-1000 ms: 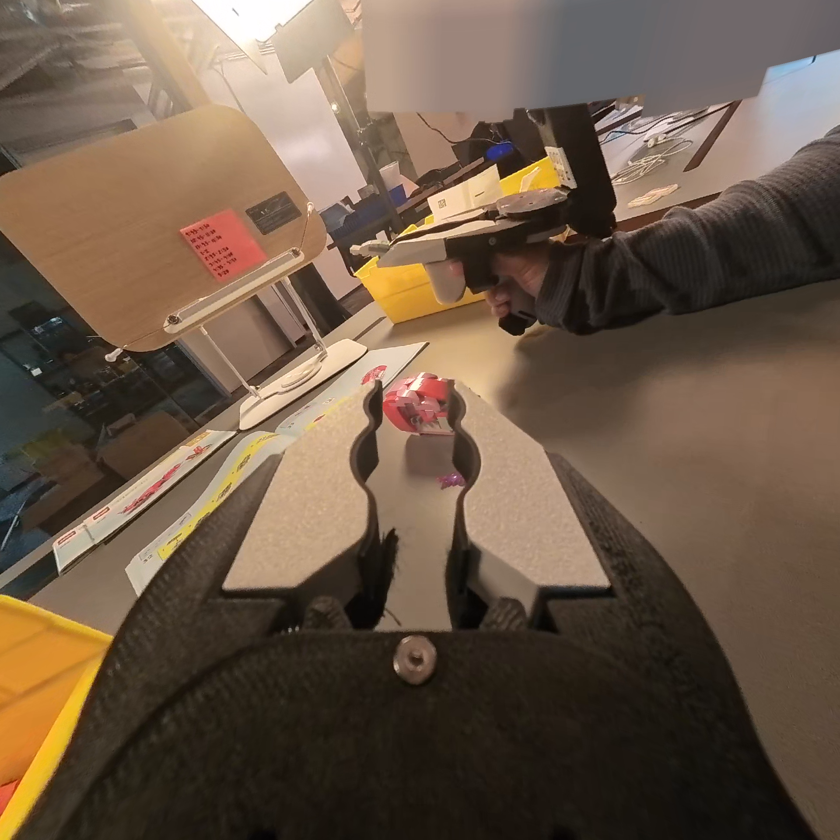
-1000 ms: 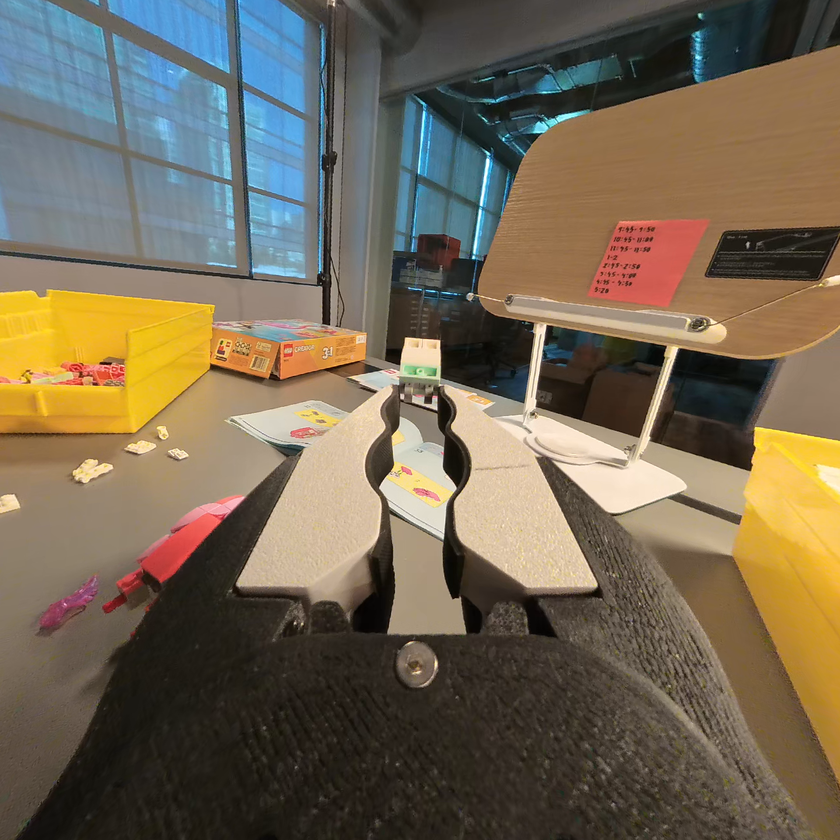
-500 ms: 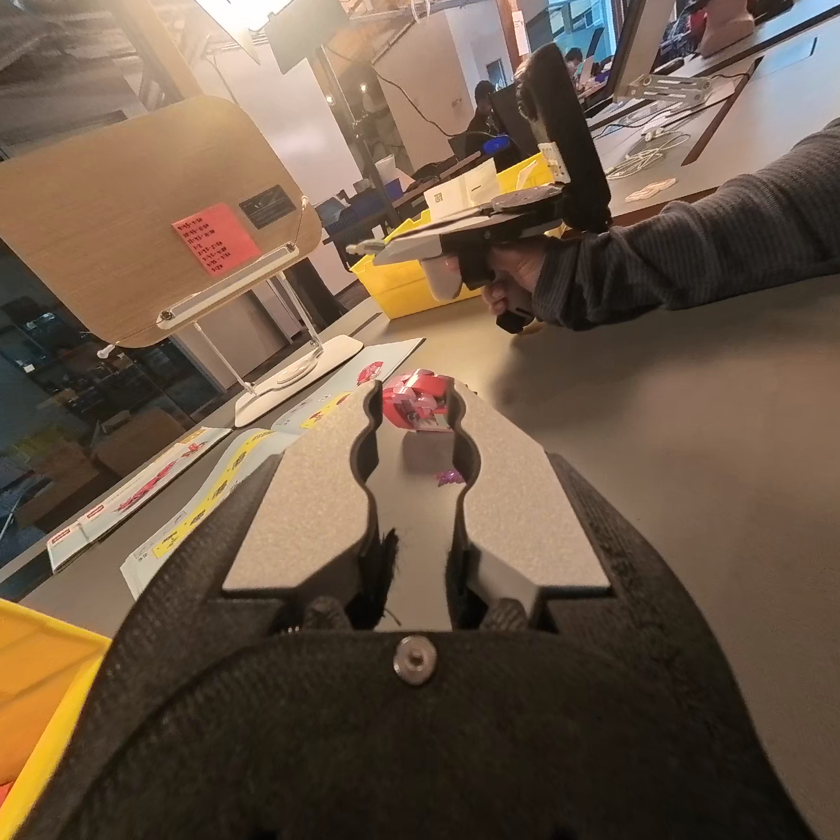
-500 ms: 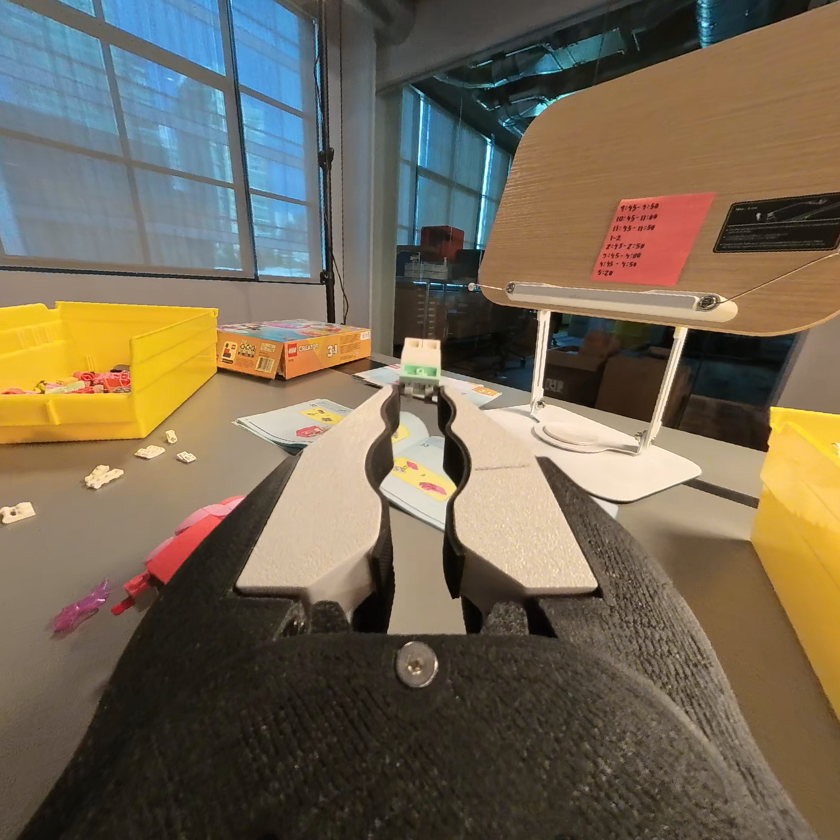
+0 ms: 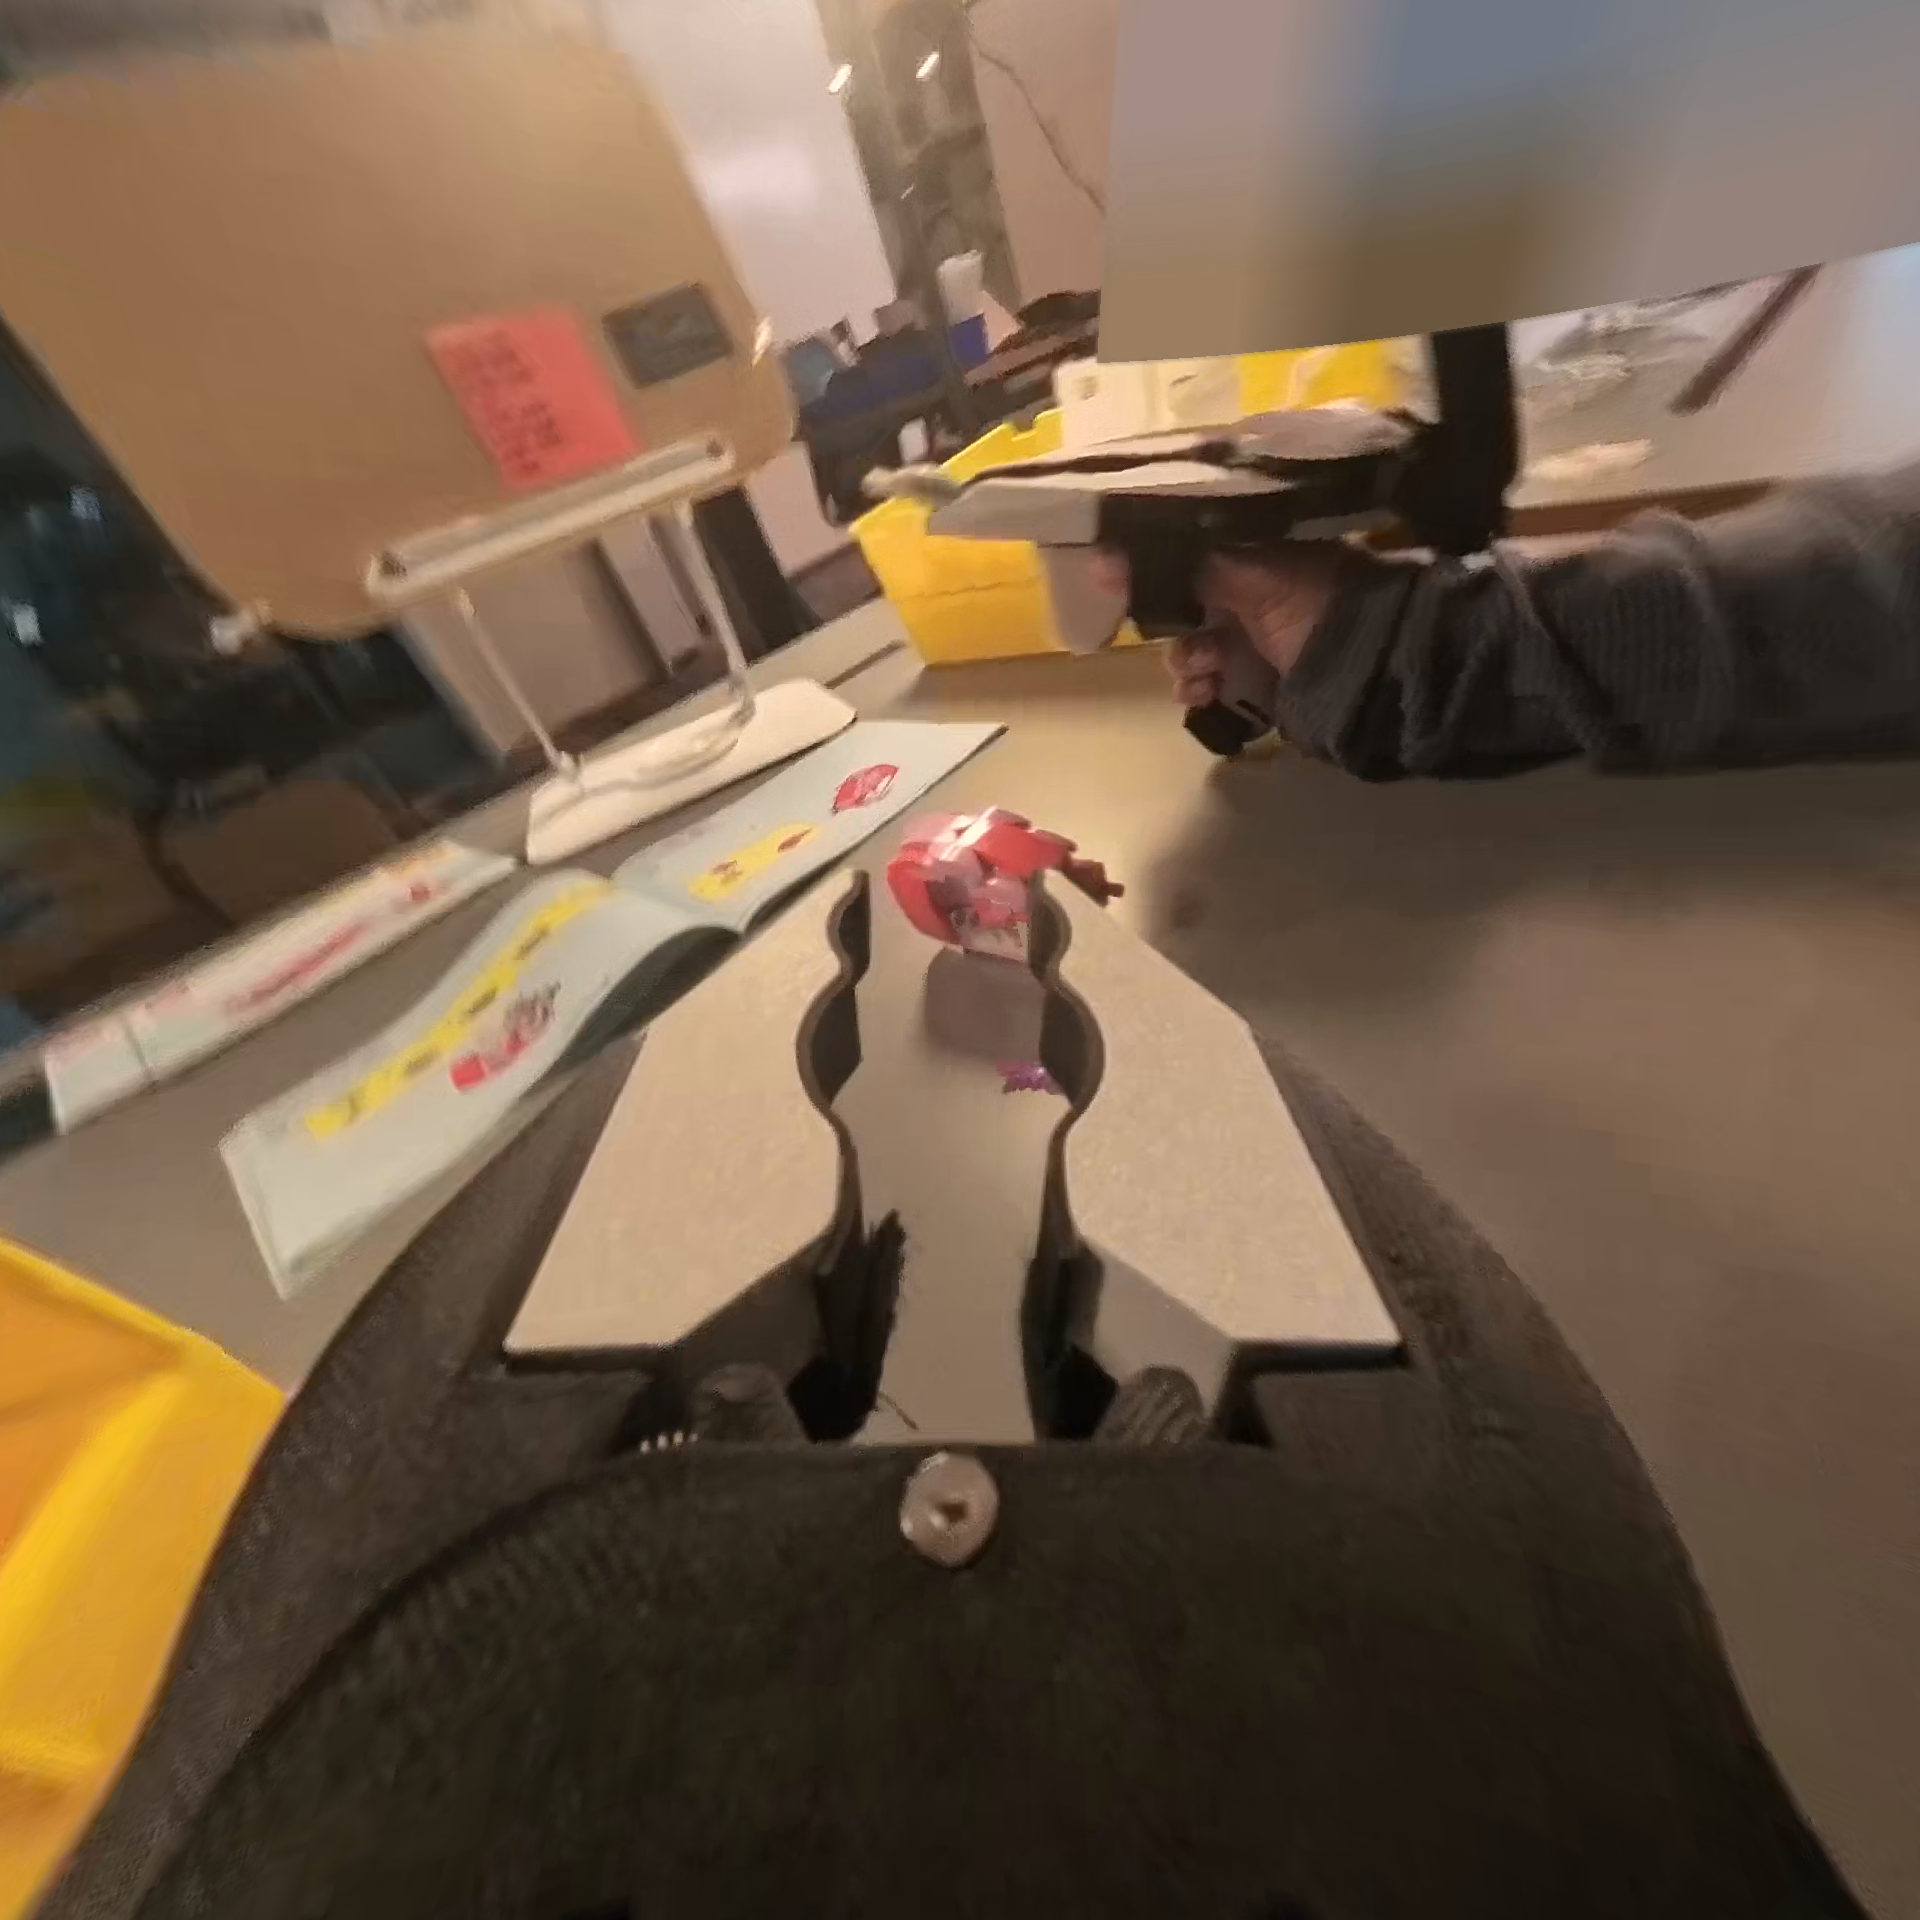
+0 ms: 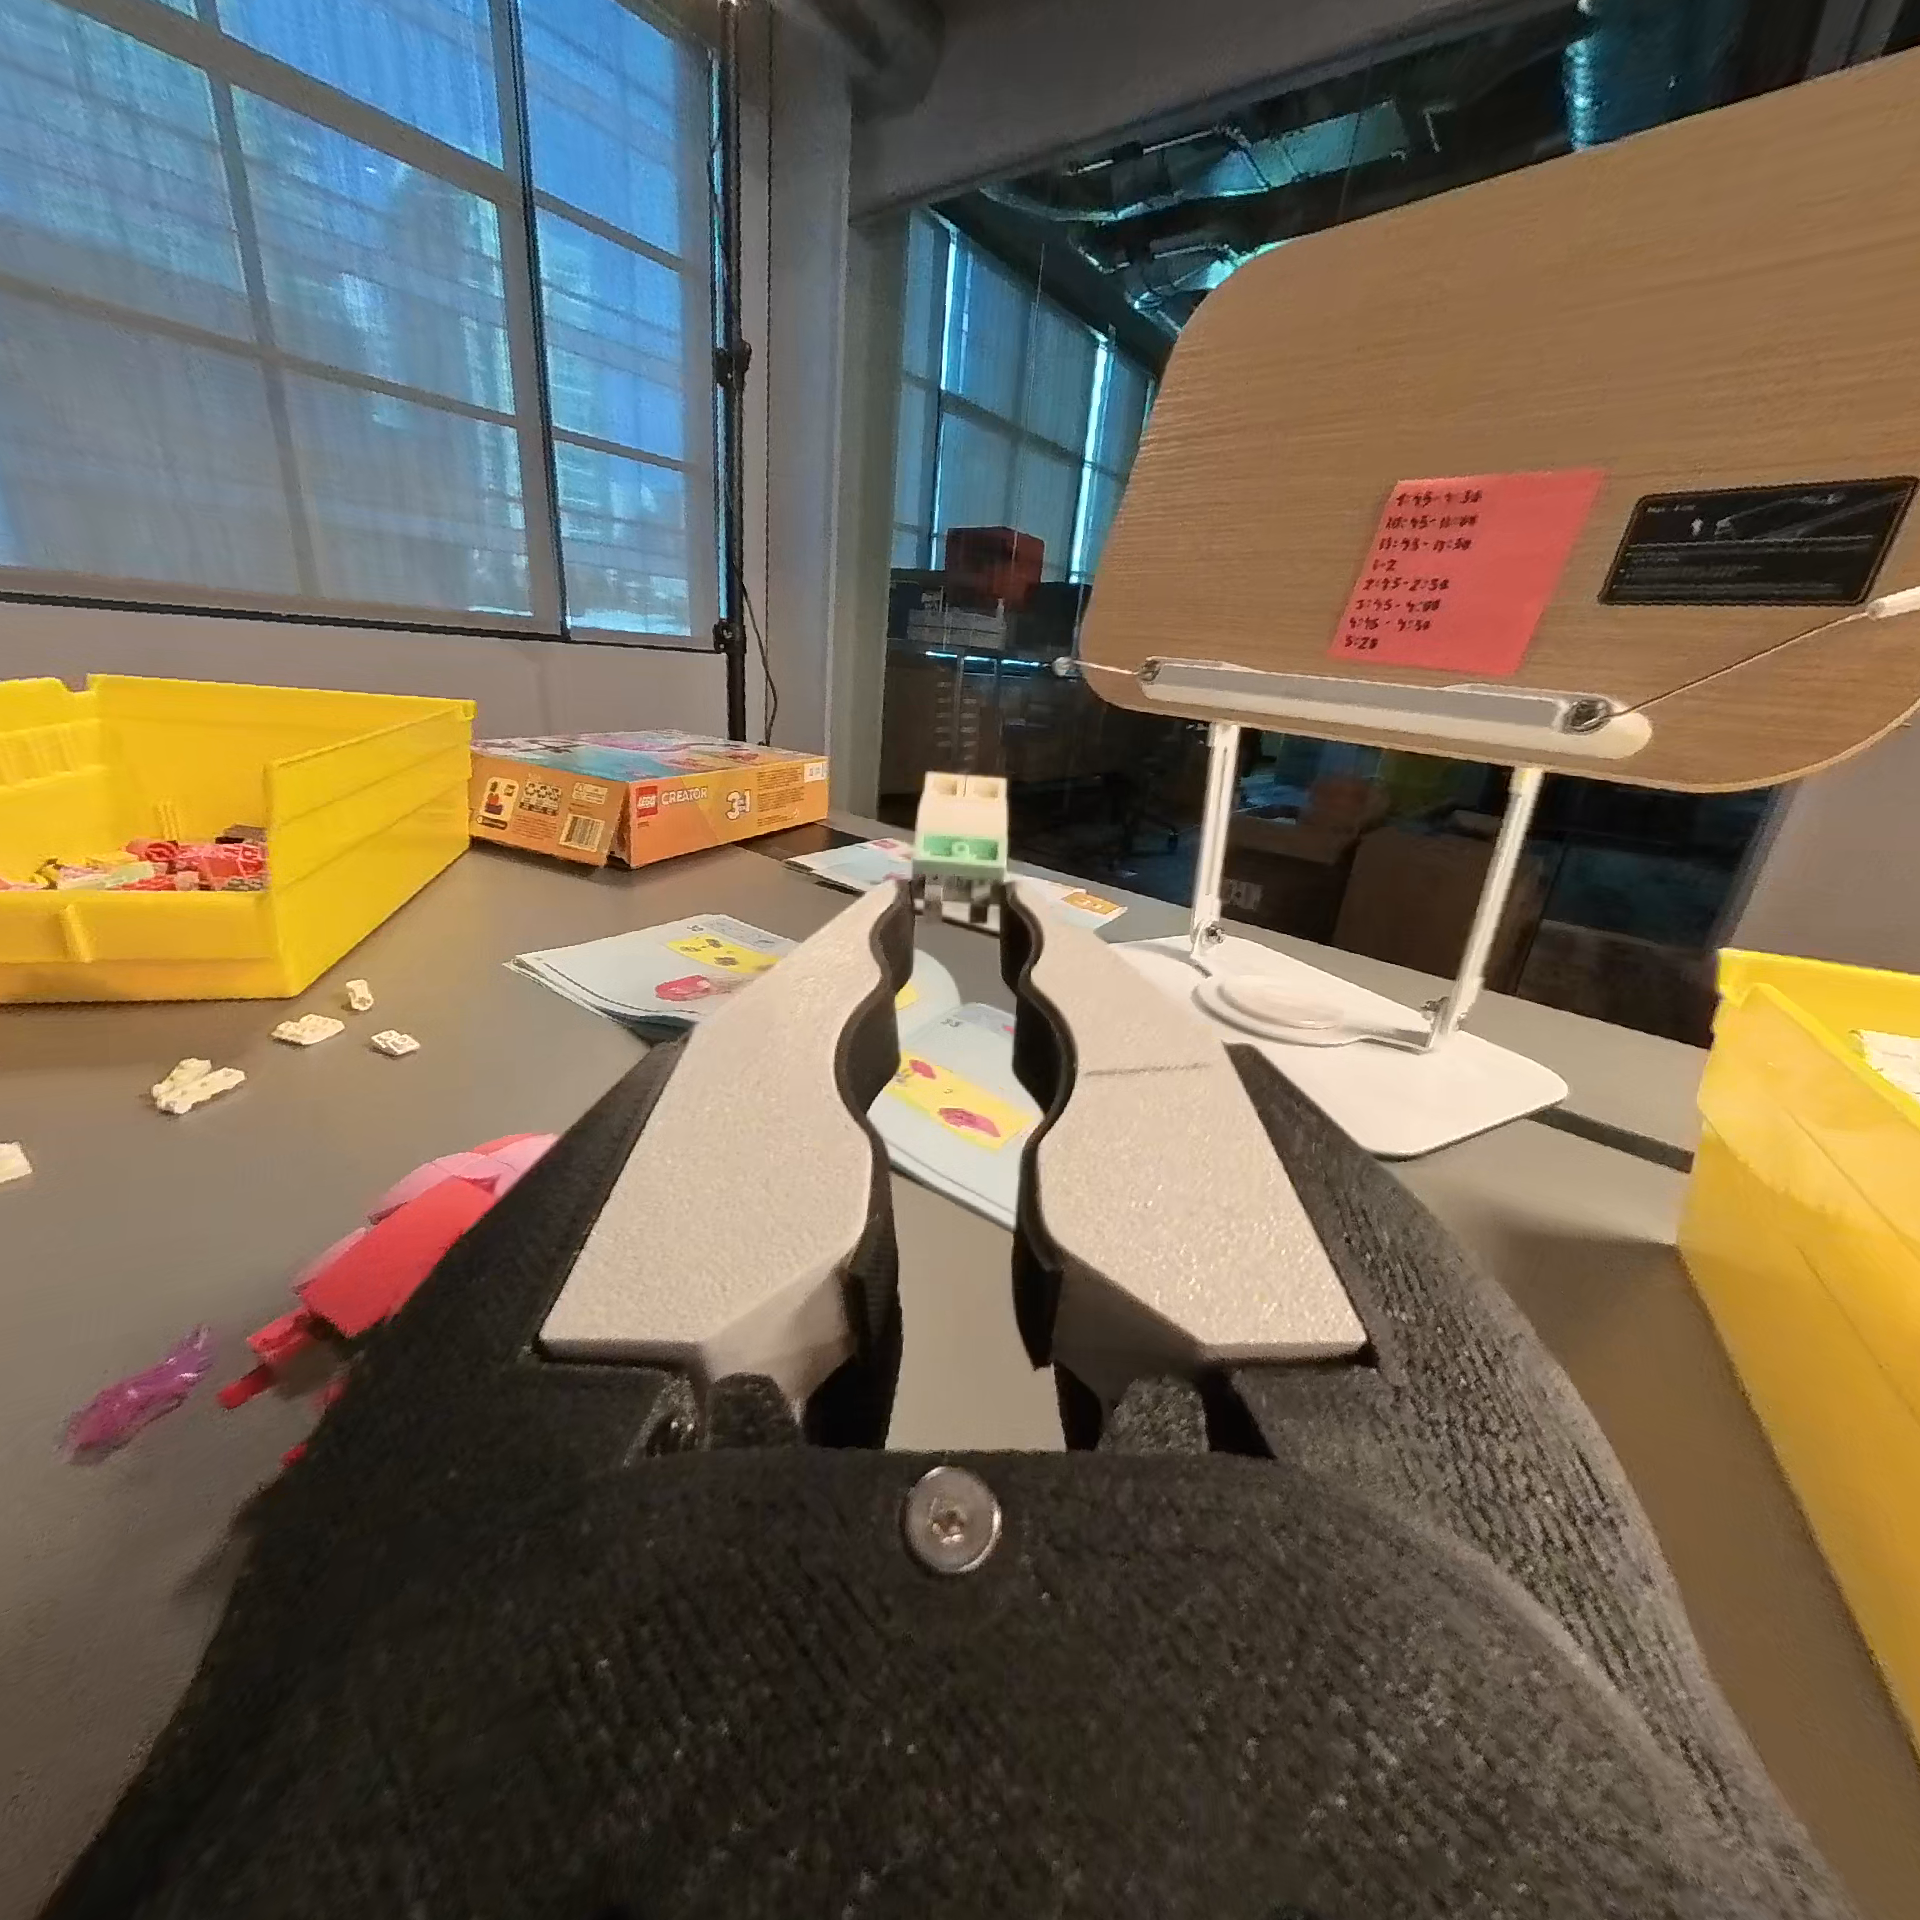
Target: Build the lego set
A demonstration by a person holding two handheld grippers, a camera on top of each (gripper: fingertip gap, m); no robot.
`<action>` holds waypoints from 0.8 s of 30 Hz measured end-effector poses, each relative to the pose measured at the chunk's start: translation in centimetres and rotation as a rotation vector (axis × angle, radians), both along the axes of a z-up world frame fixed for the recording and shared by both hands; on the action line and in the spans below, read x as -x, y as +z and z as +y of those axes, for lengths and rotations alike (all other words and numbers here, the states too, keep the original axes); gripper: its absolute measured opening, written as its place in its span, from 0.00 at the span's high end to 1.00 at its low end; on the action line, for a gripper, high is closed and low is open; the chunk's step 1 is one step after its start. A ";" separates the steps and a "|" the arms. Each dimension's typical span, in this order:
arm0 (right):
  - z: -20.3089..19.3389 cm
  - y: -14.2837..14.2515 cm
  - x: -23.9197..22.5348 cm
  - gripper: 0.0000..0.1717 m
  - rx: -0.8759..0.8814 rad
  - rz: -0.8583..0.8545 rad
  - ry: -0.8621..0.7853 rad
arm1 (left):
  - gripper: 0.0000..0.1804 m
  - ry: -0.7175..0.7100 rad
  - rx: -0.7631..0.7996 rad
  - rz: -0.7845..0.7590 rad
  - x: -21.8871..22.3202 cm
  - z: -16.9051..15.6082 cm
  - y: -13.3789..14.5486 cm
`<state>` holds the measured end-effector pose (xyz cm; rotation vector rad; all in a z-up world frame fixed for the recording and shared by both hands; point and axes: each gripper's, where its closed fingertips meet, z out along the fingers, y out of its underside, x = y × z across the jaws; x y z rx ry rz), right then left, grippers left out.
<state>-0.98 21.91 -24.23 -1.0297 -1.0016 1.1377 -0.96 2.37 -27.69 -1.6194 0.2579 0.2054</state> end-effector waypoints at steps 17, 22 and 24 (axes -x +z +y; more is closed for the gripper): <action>-0.3 0.5 -0.5 0.92 -0.114 0.016 -0.038 | 0.46 0.418 0.926 -0.363 2.0 10.2 -5.8; -0.2 0.7 -0.7 0.92 -0.093 0.027 -0.031 | 0.56 0.453 0.980 -0.365 1.6 10.2 -7.8; -0.3 0.8 -0.7 0.92 -0.093 0.028 -0.029 | 0.64 0.423 0.964 -0.399 1.3 10.3 -7.7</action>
